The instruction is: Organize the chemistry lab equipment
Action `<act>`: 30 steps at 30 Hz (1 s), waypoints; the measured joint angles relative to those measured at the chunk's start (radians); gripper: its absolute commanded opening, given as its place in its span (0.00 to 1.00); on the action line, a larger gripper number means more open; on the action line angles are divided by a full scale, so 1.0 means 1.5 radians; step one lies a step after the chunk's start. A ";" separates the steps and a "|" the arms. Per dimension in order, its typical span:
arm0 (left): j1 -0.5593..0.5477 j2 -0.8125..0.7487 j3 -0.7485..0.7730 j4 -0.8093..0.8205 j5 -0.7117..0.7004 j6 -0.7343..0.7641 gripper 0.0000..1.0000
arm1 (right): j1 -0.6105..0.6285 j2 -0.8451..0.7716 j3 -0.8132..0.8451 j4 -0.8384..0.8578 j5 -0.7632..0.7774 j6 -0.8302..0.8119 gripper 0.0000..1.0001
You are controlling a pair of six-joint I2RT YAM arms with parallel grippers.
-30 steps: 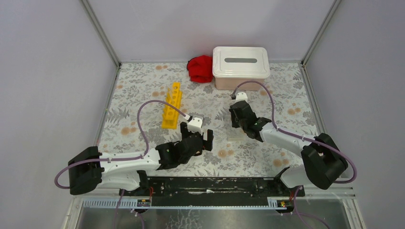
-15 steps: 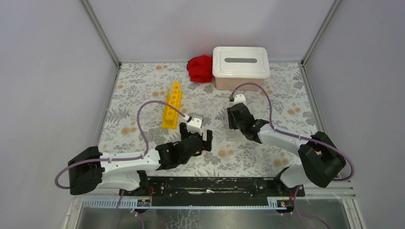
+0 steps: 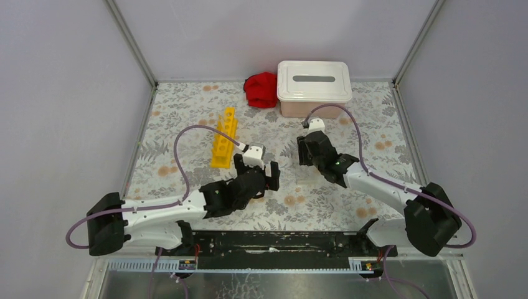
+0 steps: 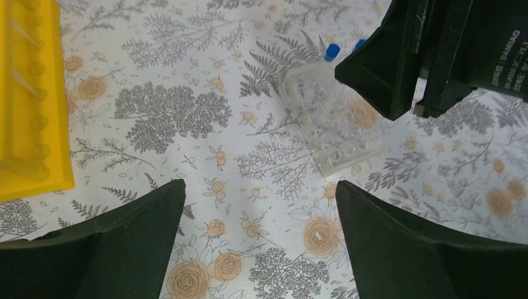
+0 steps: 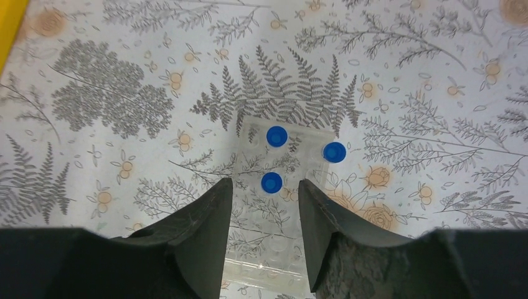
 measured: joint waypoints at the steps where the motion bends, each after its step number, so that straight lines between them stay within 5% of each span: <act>1: 0.002 -0.004 0.010 -0.011 -0.005 -0.003 0.99 | 0.000 -0.006 0.006 -0.007 0.000 -0.001 0.57; 4: 0.002 -0.011 0.047 -0.047 -0.025 -0.016 0.99 | 0.000 -0.024 0.024 -0.023 0.003 -0.003 0.67; 7: 0.002 -0.016 0.082 -0.082 -0.044 -0.026 0.99 | 0.000 -0.040 0.036 -0.035 0.005 -0.005 0.97; 8: 0.002 -0.016 0.095 -0.095 -0.053 -0.029 0.99 | 0.000 -0.045 0.038 -0.038 0.005 -0.005 0.99; 17: 0.029 -0.062 0.167 -0.202 -0.111 -0.049 0.99 | 0.001 -0.120 0.045 -0.057 0.026 -0.003 1.00; 30: 0.217 -0.142 0.164 -0.230 -0.175 0.004 0.99 | 0.001 -0.224 0.031 -0.129 0.253 0.060 1.00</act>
